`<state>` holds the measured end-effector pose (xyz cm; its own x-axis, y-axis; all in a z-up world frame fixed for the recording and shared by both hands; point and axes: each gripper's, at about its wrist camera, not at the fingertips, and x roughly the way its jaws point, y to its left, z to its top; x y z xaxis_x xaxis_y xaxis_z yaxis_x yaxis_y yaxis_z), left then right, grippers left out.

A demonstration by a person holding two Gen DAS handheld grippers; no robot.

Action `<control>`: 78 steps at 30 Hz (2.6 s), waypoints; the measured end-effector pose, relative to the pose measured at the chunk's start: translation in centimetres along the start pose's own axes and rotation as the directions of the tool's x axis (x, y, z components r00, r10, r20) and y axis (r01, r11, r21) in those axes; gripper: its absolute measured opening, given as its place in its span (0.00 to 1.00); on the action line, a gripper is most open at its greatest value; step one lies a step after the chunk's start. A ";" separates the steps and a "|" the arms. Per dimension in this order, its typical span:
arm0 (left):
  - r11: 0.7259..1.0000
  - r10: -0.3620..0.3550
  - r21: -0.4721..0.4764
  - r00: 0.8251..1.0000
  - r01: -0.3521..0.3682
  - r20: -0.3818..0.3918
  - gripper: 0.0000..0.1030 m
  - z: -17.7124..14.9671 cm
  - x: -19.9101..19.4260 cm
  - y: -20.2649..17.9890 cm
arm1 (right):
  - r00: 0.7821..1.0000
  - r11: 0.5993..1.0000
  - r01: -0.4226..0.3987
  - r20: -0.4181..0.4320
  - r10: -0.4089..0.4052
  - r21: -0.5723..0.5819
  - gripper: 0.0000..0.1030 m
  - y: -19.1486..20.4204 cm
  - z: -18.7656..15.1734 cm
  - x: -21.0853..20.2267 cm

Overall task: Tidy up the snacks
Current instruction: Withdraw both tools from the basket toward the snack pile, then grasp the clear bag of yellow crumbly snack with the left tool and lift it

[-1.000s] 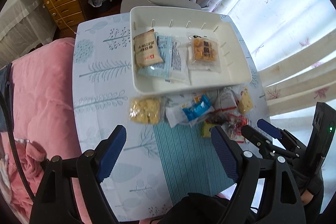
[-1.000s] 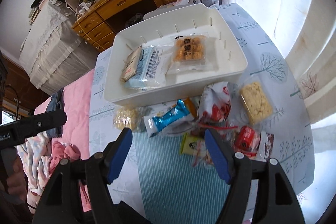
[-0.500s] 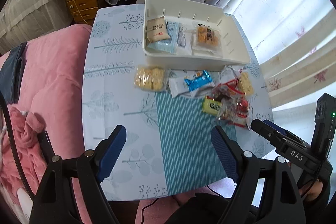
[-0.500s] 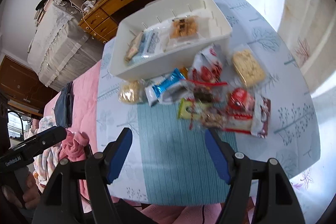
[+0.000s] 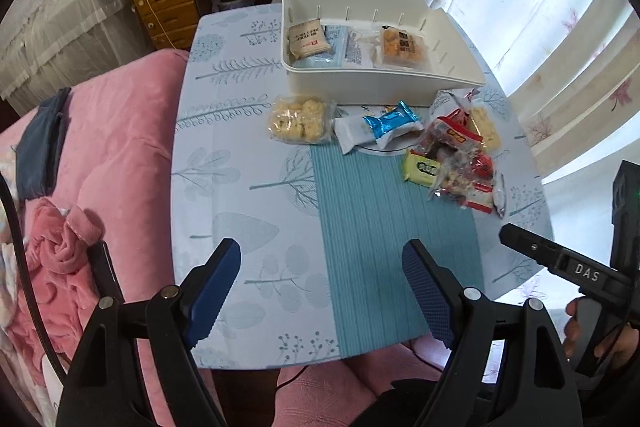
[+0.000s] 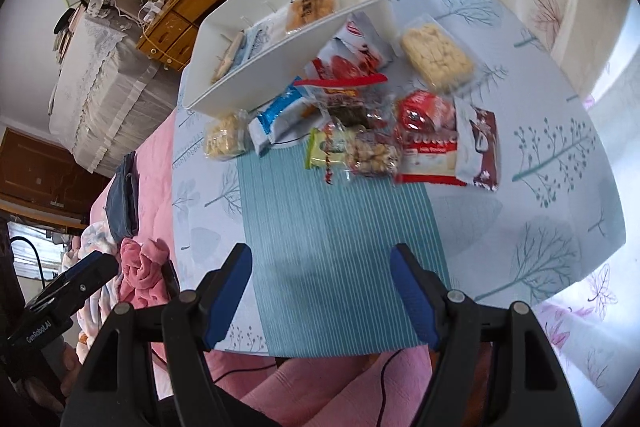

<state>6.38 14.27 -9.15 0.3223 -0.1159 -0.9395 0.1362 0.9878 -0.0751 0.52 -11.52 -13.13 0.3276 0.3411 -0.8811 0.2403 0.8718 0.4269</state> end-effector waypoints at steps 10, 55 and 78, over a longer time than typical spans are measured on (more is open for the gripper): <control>0.996 0.057 0.061 0.997 -0.061 0.060 0.80 1.0 2.6 0.4 | 0.999 0.997 -0.001 0.052 -0.003 0.081 0.70 -2.2 0.1 1.5; 1.000 -0.001 0.006 0.991 0.002 -0.136 0.80 15.4 23.7 2.6 | 0.939 0.951 0.302 0.148 -0.310 0.072 0.69 0.9 7.5 12.2; 0.996 -0.076 -0.050 0.985 0.069 -0.157 0.63 13.3 21.0 8.9 | 0.946 0.944 0.301 0.081 -0.313 0.137 0.01 4.2 5.4 11.9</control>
<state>26.81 19.26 -25.11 0.1601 -0.1730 -0.9718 0.1106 0.9815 -0.1565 10.32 -5.71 -20.72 0.3085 0.0213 -0.9510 0.4505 0.8773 0.1658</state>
